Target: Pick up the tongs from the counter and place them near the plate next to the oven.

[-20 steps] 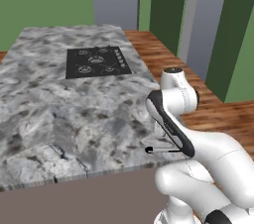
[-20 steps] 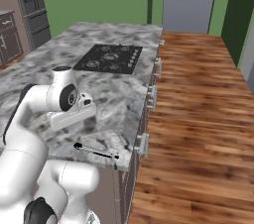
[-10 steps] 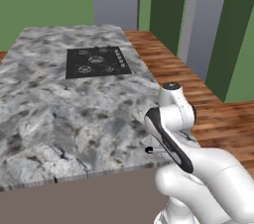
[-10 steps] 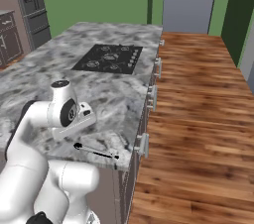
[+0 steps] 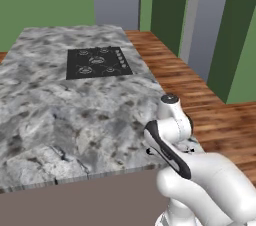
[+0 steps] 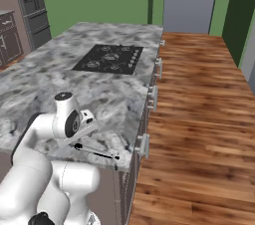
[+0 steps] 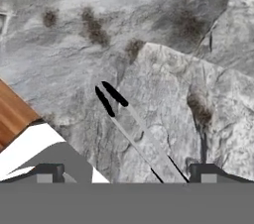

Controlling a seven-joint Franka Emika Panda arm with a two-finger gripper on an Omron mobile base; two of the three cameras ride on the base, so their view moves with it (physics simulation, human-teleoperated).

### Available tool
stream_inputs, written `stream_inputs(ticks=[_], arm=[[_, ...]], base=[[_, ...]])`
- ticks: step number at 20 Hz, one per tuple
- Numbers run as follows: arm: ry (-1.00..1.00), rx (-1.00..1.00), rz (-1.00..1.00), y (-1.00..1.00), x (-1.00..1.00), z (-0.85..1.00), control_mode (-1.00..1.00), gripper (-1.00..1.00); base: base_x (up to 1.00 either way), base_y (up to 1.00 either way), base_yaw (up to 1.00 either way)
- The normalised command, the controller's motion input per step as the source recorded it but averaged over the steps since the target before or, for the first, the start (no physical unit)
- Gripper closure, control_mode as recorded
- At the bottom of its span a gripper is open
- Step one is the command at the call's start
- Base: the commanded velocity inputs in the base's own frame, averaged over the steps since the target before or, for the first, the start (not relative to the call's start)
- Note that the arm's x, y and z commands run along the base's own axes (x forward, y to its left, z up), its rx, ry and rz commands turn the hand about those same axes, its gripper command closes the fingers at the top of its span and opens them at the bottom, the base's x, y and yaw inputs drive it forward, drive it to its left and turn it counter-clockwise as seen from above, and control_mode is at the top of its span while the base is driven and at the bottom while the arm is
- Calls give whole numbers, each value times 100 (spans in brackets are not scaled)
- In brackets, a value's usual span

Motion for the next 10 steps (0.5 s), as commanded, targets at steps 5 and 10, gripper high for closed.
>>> stream_inputs(ticks=[5,10], arm=[[0,0,0,2,31,-42,-100,-100],[1,0,0,2,25,-34,-100,-100]], base=[[0,0,0],[0,0,0]])
